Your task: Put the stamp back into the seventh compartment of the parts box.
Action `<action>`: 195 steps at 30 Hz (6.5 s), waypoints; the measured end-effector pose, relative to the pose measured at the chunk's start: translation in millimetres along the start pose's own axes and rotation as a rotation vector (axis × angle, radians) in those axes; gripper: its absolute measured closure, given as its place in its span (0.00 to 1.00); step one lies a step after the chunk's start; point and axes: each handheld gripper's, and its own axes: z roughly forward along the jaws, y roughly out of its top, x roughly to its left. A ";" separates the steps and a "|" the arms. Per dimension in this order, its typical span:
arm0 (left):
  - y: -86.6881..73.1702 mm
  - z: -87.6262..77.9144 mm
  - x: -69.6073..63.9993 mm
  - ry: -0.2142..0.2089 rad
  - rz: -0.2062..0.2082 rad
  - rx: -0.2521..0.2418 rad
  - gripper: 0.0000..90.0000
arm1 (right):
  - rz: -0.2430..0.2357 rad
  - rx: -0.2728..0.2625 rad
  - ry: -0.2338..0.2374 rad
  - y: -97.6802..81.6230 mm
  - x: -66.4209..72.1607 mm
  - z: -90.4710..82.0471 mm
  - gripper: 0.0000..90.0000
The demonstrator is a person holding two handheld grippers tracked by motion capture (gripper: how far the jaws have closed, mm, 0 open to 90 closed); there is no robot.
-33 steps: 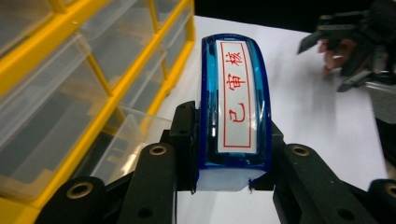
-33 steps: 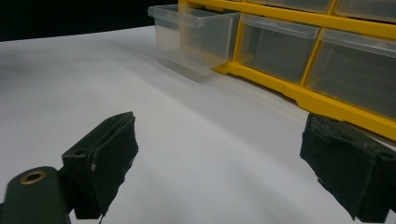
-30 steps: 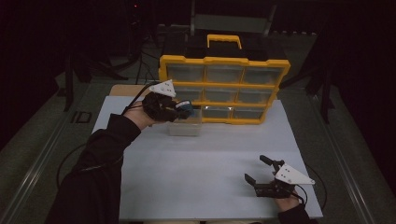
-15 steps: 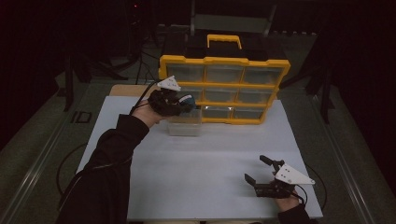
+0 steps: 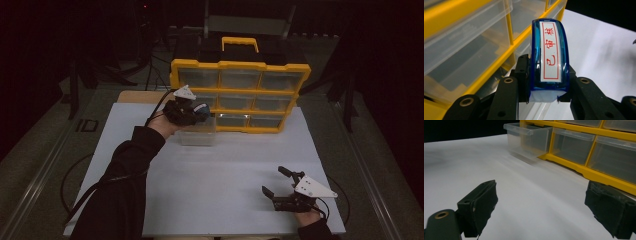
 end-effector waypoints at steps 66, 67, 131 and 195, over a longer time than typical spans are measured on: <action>-9.5 23.3 -5.3 0.025 -0.105 0.100 0.10 | 0.002 0.000 -0.001 0.1 -0.3 -0.1 0.11; -9.5 22.3 -6.3 0.019 -0.104 0.089 0.07 | 0.002 0.000 -0.001 0.1 -0.2 0.0 0.11; -78.9 -66.9 -11.2 -0.026 -0.019 -0.113 0.00 | 0.023 -0.012 -0.028 1.3 -5.9 5.6 0.11; -248.6 -122.1 -53.2 0.190 -0.151 -0.244 0.00 | 0.017 0.010 -0.012 -0.4 -2.6 6.7 0.11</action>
